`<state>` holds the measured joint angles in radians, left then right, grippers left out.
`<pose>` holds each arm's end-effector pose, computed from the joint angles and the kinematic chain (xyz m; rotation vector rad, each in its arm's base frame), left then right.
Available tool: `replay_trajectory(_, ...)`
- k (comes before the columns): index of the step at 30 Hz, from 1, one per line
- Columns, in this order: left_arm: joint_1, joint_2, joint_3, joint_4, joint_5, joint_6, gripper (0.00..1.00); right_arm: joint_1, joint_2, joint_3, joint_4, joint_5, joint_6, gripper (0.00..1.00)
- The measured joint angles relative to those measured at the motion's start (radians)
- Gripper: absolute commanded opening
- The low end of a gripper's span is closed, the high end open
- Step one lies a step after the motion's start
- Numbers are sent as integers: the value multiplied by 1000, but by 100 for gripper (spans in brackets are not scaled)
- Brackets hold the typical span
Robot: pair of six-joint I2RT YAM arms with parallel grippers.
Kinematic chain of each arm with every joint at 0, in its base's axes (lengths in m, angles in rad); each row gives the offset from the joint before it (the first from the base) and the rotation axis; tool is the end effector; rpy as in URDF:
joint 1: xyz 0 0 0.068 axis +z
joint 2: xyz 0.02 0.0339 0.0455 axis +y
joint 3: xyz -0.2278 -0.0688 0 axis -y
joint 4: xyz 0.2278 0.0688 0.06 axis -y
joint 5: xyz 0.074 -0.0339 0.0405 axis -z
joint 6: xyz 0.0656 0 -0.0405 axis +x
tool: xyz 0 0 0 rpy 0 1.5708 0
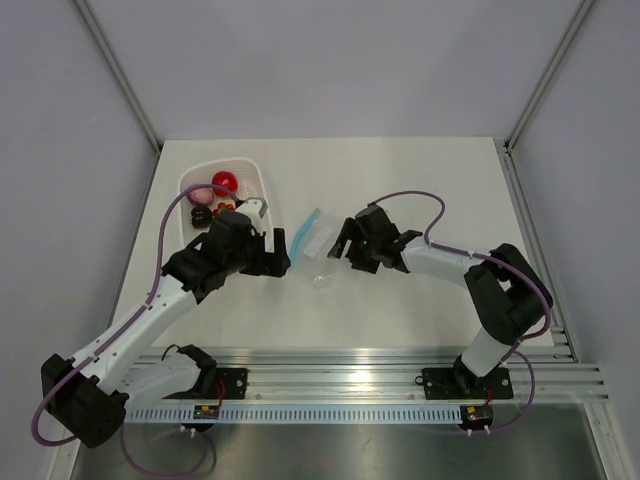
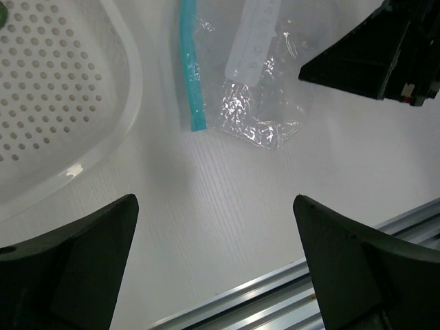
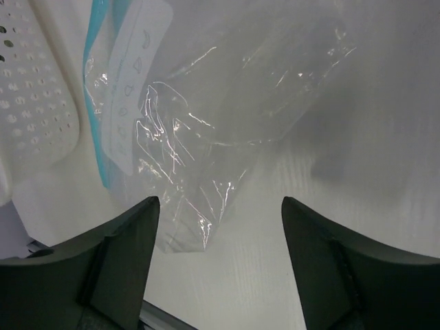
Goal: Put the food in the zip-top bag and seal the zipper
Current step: Pick up the zipper food storage bag at the center of the board.
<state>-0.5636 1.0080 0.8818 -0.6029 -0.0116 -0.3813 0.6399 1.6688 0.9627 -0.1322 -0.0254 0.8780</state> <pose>0.2000 -0.1255 0.2440 0.2075 2.3368 -0.4657 0.2781 0.2091 0.1343 0.2894 2.5232 0.6938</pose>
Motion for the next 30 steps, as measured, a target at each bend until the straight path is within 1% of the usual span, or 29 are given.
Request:
replay_trajectory(2, 0, 4, 5, -14, -8, 1, 99, 13, 16, -20, 35, -37, 35, 65)
replay_trajectory(4, 0, 3, 10, -28, -9, 2, 99, 14, 50, -21, 70, -59, 56, 42)
replay_trajectory(6, 0, 3, 16, -34, -7, 5, 99, 14, 76, -21, 88, -72, 71, 27)
replay_trajectory(7, 0, 2, 17, -34, -6, 5, 99, 14, 79, -21, 86, -72, 73, 11)
replay_trajectory(8, 0, 1, 18, -37, -6, 6, 99, 14, 79, -21, 83, -72, 64, 1)
replay_trajectory(13, 0, 0, 19, -39, 23, 6, 99, 14, 23, -16, 61, -63, 9, 0)
replay_trajectory(18, 0, 1, 21, -39, 108, 5, 99, 11, -130, -28, 30, -74, -119, 0)
replay_trajectory(25, 9, 3, 21, -8, 199, -31, 98, 2, -443, -184, 29, -171, -271, 0)
replay_trajectory(30, 55, 44, 2, 103, 329, -98, 98, 1, -544, -251, 21, -233, -317, 0)
